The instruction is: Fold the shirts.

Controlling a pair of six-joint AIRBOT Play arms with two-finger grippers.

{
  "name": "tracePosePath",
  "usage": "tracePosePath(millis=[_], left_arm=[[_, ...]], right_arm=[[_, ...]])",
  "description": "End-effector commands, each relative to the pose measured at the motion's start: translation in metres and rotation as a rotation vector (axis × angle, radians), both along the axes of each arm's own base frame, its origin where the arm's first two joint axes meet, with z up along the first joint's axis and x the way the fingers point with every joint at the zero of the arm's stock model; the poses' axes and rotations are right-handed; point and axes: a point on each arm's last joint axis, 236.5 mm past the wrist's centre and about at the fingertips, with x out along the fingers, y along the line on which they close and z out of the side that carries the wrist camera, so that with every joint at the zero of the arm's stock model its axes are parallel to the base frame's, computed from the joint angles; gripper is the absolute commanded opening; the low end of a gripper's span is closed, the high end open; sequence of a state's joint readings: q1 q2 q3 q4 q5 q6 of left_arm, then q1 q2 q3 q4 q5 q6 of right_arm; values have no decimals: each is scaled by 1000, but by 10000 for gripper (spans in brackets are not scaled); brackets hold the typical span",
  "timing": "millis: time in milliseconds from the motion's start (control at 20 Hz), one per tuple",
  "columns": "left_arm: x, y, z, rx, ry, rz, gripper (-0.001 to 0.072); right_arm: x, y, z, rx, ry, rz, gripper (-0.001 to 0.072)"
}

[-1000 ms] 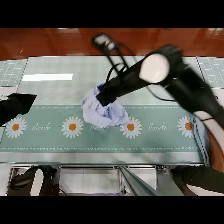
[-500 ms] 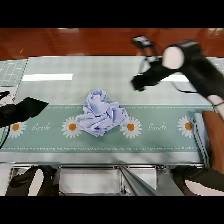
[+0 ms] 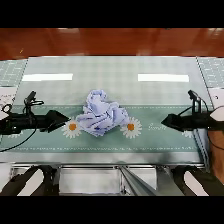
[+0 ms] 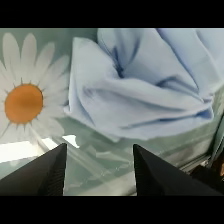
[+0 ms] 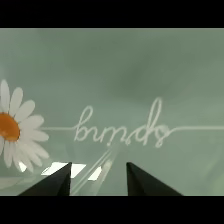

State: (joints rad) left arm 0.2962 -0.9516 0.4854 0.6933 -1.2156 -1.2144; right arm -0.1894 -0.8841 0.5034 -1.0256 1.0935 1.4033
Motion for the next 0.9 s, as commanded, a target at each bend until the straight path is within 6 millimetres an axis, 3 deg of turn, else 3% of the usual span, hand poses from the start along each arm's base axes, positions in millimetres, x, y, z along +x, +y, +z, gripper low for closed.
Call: tracePosePath(millis=[0,300,450,550,650,700,750,850], left_arm=[[8,-9,-27,-26,27,23,508],[-1,-54,-69,38,80,-100,508],[8,-70,-68,41,63,-141,494],[21,-72,-61,42,33,-143,329],[37,-71,-55,49,10,-116,287],[43,-71,-52,46,1,-121,74],[47,-73,-47,42,-10,-126,15],[54,-76,-34,25,-30,-146,15]], right_arm=[[-14,17,-10,116,-11,-45,403],[-12,24,-5,147,-25,-33,403],[-20,29,-4,163,0,-5,403],[-17,29,-5,149,-14,-5,402],[-15,44,-9,147,-16,29,403],[-19,58,-13,164,4,63,403],[-22,73,-17,180,21,93,402],[-20,96,-24,215,39,103,402]])
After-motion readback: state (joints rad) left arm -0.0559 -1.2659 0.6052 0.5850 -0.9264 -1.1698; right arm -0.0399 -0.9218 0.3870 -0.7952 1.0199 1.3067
